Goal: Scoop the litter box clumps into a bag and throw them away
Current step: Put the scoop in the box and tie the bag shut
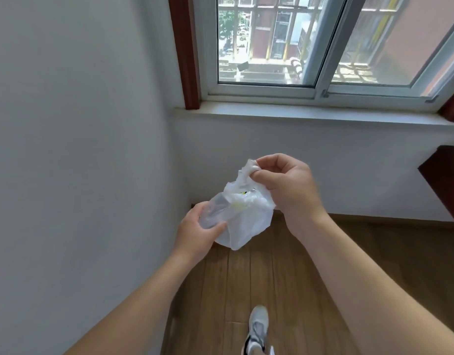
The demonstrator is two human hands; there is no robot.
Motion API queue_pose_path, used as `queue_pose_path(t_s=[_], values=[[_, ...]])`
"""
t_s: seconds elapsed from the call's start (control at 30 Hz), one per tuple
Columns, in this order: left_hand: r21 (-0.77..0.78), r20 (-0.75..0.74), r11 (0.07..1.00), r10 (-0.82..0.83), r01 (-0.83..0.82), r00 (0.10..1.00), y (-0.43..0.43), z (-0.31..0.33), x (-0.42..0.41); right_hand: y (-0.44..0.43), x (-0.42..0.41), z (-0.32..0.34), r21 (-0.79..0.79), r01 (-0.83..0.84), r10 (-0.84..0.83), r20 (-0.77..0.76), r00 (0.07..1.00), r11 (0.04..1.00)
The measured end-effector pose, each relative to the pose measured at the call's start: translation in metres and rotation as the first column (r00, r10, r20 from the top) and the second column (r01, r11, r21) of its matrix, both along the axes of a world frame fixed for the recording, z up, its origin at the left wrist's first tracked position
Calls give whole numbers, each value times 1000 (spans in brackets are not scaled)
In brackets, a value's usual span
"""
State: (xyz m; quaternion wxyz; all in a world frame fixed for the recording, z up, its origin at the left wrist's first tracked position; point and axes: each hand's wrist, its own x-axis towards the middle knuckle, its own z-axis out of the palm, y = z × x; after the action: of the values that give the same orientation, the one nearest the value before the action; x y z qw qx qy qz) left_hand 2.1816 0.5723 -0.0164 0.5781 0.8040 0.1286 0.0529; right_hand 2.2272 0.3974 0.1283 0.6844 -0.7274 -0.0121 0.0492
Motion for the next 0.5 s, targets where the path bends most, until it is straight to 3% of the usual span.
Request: queue_pose_path(t_s=[0.5], values=[[61,-157,980,196,-188,968,40,-74,208,53,245,-78,-48,-198,189,-146,971,979]])
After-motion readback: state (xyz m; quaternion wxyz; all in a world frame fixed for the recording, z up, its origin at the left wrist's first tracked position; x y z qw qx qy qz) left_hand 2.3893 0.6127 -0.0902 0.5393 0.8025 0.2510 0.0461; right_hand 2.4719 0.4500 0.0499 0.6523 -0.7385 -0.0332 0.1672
